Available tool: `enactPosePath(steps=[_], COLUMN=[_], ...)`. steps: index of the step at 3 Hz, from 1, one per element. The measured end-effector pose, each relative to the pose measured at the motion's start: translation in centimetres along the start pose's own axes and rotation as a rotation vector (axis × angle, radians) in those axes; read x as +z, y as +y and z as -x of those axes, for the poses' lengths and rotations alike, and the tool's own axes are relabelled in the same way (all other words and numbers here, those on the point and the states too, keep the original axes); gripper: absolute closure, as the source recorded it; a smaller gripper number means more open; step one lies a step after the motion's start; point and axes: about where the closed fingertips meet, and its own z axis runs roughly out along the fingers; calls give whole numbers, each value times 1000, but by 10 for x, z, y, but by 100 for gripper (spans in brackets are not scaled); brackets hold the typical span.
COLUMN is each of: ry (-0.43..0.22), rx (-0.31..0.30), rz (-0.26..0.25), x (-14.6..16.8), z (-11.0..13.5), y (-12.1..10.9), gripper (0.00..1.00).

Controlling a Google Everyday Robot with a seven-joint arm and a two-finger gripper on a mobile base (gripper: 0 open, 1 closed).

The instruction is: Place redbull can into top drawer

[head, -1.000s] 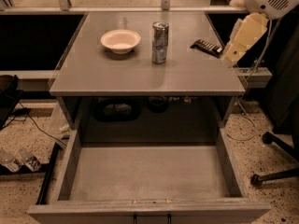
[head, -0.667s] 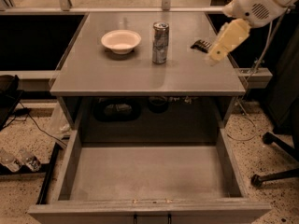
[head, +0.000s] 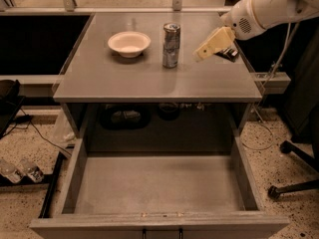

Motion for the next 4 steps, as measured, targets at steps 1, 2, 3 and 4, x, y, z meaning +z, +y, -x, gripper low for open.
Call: enactPosePath(steps=[1,2,3,4], ry=[-79,-127,-129,-163], rx=[10,12,12,47], rz=[-29,-38,-40,-10], x=[22,35,36,43], z=[9,16,17,16], y=[-17,-20,-20,-20], gripper=[0,0,0,0])
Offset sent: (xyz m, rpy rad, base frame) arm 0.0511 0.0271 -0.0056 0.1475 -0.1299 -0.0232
